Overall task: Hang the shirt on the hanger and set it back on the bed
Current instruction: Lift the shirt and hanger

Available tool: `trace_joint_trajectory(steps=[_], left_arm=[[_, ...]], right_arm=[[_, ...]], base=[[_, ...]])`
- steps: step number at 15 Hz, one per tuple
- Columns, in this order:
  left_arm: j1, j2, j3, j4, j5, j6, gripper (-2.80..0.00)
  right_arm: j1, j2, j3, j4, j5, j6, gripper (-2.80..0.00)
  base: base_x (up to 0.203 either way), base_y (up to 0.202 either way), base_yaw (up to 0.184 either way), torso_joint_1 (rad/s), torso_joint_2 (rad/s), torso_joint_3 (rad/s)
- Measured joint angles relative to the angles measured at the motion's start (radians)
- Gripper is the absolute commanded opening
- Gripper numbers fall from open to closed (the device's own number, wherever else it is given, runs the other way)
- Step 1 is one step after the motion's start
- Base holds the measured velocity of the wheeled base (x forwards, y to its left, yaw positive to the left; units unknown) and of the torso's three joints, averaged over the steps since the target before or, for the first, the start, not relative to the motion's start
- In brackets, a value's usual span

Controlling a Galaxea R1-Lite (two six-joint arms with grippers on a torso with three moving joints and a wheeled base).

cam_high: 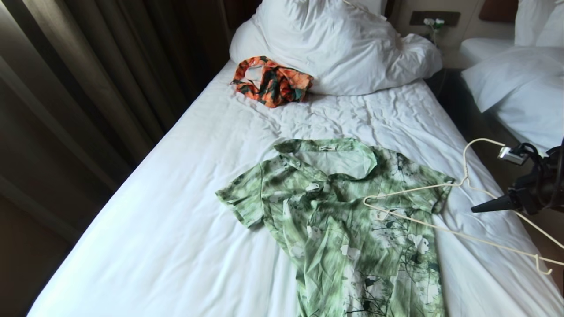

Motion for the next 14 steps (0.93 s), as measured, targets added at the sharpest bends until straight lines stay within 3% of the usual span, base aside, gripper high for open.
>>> trace_joint_trajectory(steps=[3,8,14], left_arm=[[0.0,0.0,0.0,0.0,0.0,0.0,-2.8],[0.0,0.0,0.0,0.0,0.0,0.0,-2.8],[0.0,0.0,0.0,0.0,0.0,0.0,-2.8]], right_arm=[[0.001,-0.09,0.033,0.003,0.034,-0.116,-2.8],[0.006,-0.146,0.033,-0.023,0.208,-0.26,-2.8],[0.008,-0.256,0.143,-0.084,0.219,-0.29,-2.8]], base=[[0.0,0.0,0.0,0.0,0.0,0.0],[0.0,0.0,0.0,0.0,0.0,0.0],[0.0,0.0,0.0,0.0,0.0,0.0]])
